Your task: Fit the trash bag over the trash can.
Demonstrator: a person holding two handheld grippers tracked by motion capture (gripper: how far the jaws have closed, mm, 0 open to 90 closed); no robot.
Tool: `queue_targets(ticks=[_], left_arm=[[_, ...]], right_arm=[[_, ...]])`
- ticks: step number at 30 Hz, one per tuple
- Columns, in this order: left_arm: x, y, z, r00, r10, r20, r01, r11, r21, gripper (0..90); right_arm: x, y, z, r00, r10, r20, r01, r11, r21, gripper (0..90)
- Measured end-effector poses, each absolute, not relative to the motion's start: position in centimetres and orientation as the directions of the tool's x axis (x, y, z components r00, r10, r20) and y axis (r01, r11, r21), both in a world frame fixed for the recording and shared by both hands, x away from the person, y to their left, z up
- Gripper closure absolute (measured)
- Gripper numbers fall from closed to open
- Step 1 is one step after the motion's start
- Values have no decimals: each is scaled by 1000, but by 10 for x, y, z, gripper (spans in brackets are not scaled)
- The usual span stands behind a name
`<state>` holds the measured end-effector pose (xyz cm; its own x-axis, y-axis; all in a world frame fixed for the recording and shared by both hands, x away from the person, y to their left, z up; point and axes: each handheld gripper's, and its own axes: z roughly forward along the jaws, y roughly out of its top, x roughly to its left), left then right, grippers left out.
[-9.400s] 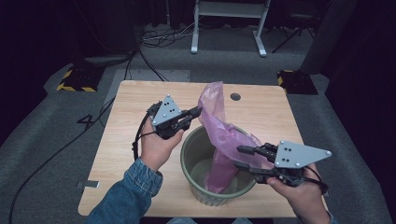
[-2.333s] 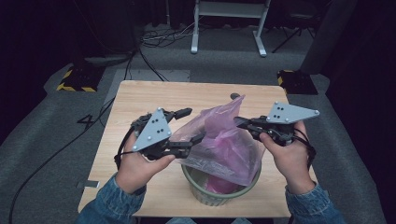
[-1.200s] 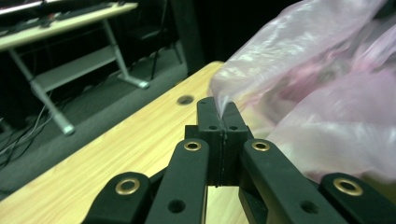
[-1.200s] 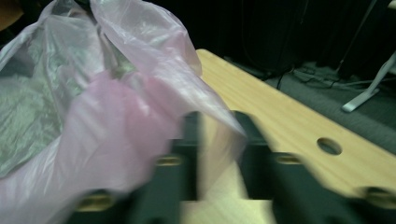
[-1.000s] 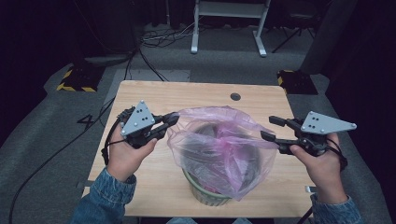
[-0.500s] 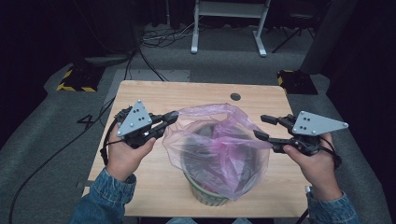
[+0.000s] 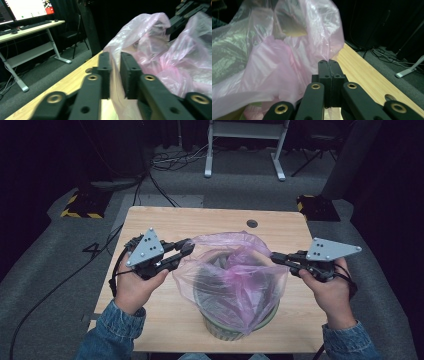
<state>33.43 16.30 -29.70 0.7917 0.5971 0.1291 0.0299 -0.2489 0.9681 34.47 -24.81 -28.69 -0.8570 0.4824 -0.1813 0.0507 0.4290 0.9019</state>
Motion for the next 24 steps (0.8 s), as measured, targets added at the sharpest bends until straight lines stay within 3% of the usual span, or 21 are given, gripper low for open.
queue_targets(ticks=[6, 12, 15, 24], left_arm=[[334, 171, -299, 798, 595, 97, 47, -221, 974, 803], [327, 168, -290, 812, 571, 124, 15, -234, 972, 896], [327, 167, -287, 808, 576, 124, 21, -238, 971, 900], [344, 163, -306, 814, 577, 67, 159, -332, 930, 900]], right_arm=[[337, -267, -282, -854, 507, -118, 90, 366, 926, 900], [323, -273, -266, -852, 509, -122, 67, 337, 939, 900], [320, -272, -258, -846, 518, -130, 56, 329, 943, 900], [340, -270, -272, -828, 559, -49, 173, 336, 926, 900]])
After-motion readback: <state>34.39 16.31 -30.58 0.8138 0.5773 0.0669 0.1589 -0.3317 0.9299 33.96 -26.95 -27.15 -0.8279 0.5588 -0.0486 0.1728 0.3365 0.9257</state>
